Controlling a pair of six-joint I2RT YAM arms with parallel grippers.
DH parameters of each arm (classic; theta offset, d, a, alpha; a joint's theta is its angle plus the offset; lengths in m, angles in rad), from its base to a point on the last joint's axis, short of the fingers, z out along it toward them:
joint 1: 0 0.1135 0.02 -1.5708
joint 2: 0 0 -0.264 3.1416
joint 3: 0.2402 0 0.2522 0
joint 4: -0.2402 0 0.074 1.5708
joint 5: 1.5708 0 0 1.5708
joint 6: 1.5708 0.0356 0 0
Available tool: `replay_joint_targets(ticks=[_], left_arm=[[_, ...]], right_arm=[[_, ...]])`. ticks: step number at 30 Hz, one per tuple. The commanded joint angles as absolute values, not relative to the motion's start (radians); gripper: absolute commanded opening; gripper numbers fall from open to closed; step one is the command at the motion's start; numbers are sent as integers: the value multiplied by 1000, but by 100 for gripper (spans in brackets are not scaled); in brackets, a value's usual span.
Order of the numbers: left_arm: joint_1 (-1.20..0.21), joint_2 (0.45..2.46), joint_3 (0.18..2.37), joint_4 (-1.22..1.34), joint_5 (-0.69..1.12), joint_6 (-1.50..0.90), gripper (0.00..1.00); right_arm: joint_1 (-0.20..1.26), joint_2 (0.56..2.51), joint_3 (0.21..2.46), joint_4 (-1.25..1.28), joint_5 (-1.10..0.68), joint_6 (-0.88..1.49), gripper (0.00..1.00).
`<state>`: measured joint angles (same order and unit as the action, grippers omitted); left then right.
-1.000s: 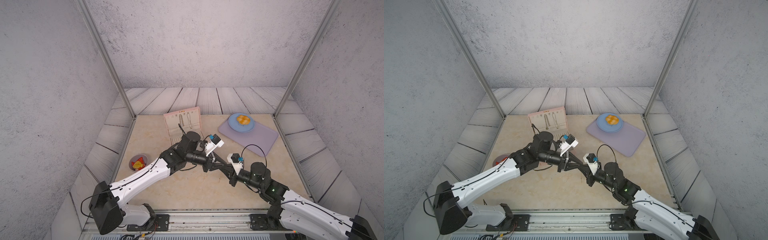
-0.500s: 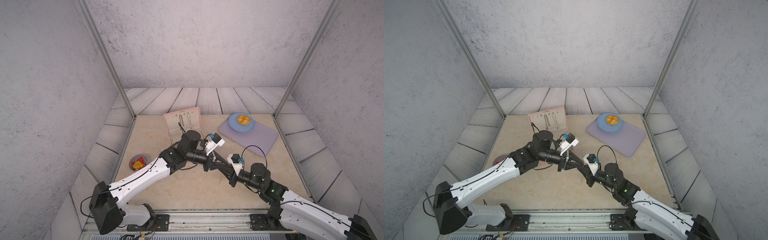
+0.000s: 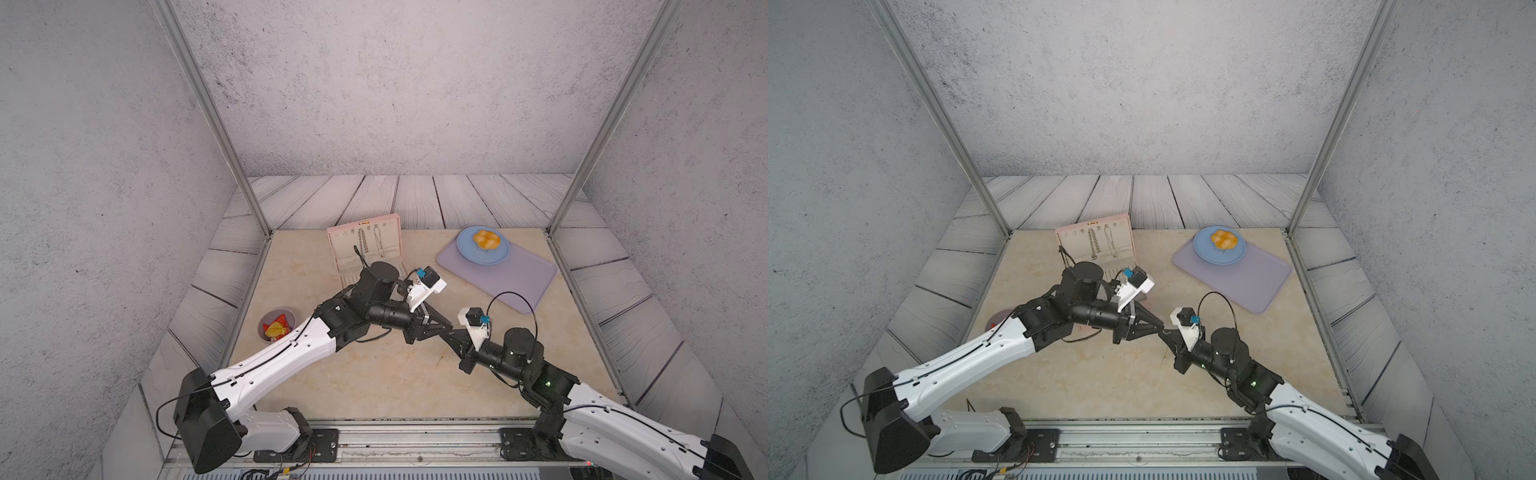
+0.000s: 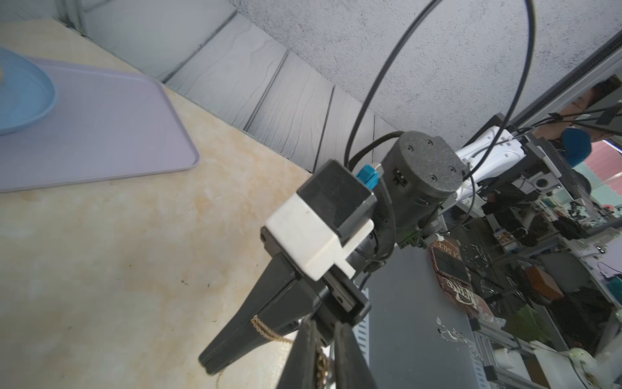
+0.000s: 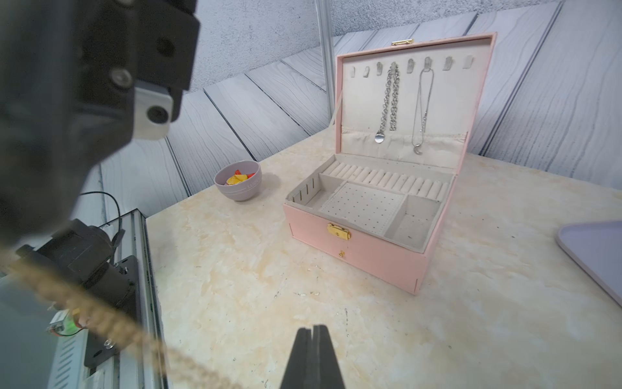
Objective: Put jewelry chain into jewelry box
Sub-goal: Pick up the necklace from the center of the board.
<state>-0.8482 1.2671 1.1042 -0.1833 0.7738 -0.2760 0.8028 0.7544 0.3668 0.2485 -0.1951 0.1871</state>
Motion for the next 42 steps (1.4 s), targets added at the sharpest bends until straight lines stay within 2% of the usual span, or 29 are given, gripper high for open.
replay_joint_targets(ticks=[1, 9, 18, 23, 24, 30, 32, 35, 42], left_arm=[[-821, 1197, 1032, -180, 705, -279, 1], [-752, 1132, 836, -50, 688, -362, 1], [-742, 1249, 754, 52, 685, -314, 2], [-739, 1288, 733, 116, 687, -306, 7], [-737, 1292, 730, 117, 689, -301, 10], [-723, 1290, 706, 124, 659, -293, 47], [-720, 1276, 704, 105, 631, -284, 55], [-716, 1247, 699, 71, 571, -273, 60], [-697, 1129, 695, -36, 376, -290, 64]], right_arm=[[802, 722, 392, 145, -109, 174, 0], [802, 706, 463, -13, -42, 73, 0], [808, 850, 652, -254, -10, -29, 0], [832, 926, 719, -347, 76, -90, 0], [842, 942, 734, -362, 107, -108, 0], [895, 1043, 796, -422, 268, -219, 0], [900, 1062, 813, -440, 301, -257, 0], [902, 1087, 839, -466, 318, -308, 0], [915, 1147, 914, -581, 428, -407, 0]])
